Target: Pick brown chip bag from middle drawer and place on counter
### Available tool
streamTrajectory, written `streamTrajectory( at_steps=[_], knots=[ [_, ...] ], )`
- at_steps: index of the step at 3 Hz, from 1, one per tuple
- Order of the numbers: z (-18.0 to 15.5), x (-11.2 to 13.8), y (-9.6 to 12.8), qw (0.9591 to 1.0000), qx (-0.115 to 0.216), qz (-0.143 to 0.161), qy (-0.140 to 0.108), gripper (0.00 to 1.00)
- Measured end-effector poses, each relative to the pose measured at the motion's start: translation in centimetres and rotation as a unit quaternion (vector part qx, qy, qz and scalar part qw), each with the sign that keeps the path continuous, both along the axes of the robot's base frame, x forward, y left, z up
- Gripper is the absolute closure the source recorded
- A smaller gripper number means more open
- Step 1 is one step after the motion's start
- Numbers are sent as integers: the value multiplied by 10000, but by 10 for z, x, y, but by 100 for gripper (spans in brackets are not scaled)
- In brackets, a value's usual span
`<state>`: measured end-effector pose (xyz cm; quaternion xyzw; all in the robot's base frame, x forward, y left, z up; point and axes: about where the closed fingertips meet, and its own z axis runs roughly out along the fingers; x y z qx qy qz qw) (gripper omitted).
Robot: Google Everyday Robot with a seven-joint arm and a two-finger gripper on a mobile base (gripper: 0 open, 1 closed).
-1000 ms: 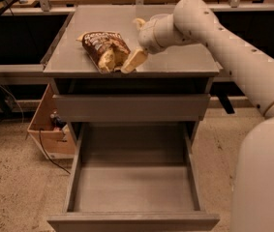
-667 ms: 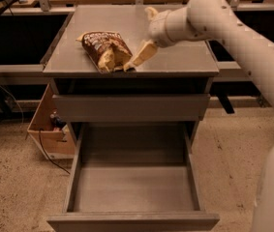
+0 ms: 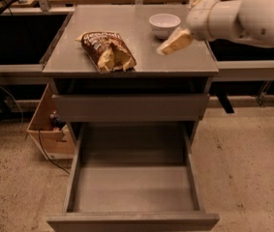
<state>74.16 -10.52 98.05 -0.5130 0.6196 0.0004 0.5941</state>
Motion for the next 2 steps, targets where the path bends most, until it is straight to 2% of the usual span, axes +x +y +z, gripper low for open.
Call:
streamTrajectory(
  at_steps=[1, 2],
  knots=[
    [40, -39, -67, 9951, 391, -641, -637, 0],
    [60, -69, -122, 9865, 574, -1194, -964, 0]
  ],
)
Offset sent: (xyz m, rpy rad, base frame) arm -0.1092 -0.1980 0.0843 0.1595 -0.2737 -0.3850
